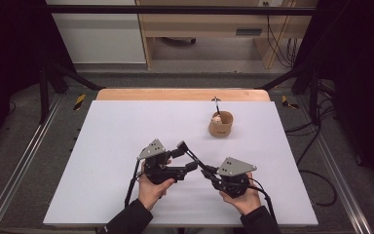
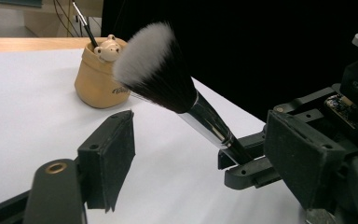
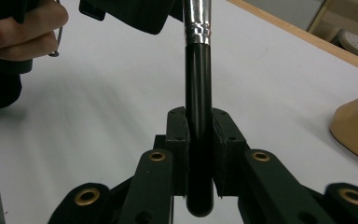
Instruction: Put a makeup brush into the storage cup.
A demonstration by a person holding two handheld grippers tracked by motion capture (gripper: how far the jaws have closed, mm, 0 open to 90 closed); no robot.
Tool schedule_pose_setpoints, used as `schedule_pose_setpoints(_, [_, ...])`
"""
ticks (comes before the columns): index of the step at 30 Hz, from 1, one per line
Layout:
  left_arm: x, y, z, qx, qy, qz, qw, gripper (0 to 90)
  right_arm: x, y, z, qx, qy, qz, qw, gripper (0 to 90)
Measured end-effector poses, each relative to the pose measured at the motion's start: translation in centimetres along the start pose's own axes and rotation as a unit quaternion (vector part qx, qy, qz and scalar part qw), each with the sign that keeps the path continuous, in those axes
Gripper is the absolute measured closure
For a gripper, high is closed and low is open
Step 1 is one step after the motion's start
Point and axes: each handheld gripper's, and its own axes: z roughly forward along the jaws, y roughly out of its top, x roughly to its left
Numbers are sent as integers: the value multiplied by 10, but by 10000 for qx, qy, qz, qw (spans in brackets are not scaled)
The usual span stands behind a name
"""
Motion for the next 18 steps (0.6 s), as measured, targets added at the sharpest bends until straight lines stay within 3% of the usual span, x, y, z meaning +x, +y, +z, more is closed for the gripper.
schedule_pose_setpoints(10, [-1, -1, 1, -30, -58, -16, 10000, 317, 2, 0, 3, -10, 68, 24, 10000, 793])
schedule_pose_setpoints(18, [1, -2, 1, -74, -119, -148, 9998, 396, 4, 1, 4, -36, 103, 21, 9999, 793])
